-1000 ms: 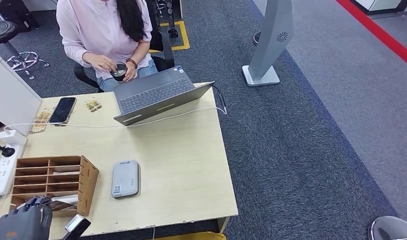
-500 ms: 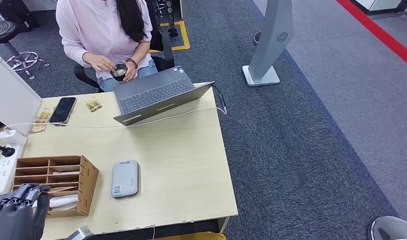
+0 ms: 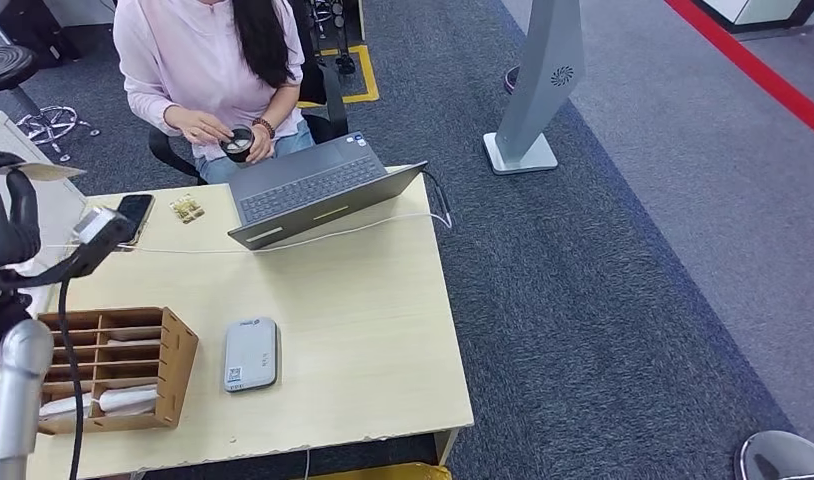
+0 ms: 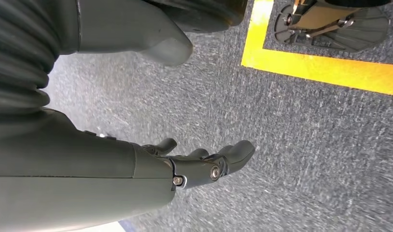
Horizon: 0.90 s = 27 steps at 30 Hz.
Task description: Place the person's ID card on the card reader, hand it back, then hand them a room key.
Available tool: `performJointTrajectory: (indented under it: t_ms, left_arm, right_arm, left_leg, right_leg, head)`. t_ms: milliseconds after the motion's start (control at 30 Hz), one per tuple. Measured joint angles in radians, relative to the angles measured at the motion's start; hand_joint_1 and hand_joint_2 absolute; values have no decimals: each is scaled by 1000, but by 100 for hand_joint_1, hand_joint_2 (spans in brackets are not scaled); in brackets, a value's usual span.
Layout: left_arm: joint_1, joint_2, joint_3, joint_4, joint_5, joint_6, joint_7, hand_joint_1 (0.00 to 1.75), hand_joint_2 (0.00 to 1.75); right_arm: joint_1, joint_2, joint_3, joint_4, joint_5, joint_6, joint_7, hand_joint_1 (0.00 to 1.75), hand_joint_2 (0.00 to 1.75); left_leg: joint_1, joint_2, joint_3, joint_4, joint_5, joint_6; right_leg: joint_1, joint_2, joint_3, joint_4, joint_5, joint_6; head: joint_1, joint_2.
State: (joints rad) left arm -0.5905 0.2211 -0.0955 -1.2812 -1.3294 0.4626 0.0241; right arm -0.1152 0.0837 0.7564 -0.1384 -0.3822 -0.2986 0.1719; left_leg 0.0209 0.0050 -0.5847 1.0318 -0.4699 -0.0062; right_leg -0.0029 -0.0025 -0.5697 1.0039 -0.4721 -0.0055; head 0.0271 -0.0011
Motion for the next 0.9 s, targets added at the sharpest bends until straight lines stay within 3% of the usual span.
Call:
performJointTrajectory:
  t_ms: [133, 233, 400, 567, 700, 900]
  left_arm:
    - [-183, -28, -1, 268, -65, 10, 41, 175, 175]
    - [-259, -42, -1, 396, -72, 17, 47, 175, 175]
    - [-319, -55, -1, 521, -66, 28, 42, 175, 175]
    - [-330, -59, -1, 583, -62, 48, 36, 175, 175]
    - [-328, -59, 1, 610, -12, 67, -3, 0, 175]
    - [-285, -57, 31, 605, 113, 113, -100, 0, 175]
  right_arm:
    - [-3, -2, 23, 2, 3, 7, -2, 0, 175]
    - [-5, -2, 32, 4, 3, 9, 5, 0, 175]
    - [-6, -5, 37, 5, -1, 12, 20, 0, 175]
    - [-5, -8, 41, 5, -7, 13, 22, 0, 175]
    - [-4, -8, 44, 5, -14, 14, 22, 0, 175]
    - [-2, -9, 44, 5, -37, 13, 19, 0, 175]
  left_leg:
    - [0, 2, 0, 0, 0, 0]
    - [0, 3, -1, 0, 0, 0]
    - [0, 3, -2, 0, -1, 0]
    - [0, 3, -3, 0, -1, 0]
    - [0, 3, -3, 0, -1, 0]
    - [0, 4, -4, 0, -1, 0]
  right_leg:
    - [0, 2, -1, 0, 0, 0]
    - [0, 4, -2, 0, 0, 0]
    - [0, 4, -4, 0, 0, 0]
    - [0, 4, -4, 0, 0, 0]
    - [0, 4, -4, 0, 0, 0]
    - [0, 4, -4, 0, 0, 0]
  head:
    - [2, 0]
    - [2, 0]
    - [2, 0]
    - [2, 0]
    - [2, 0]
    - [2, 0]
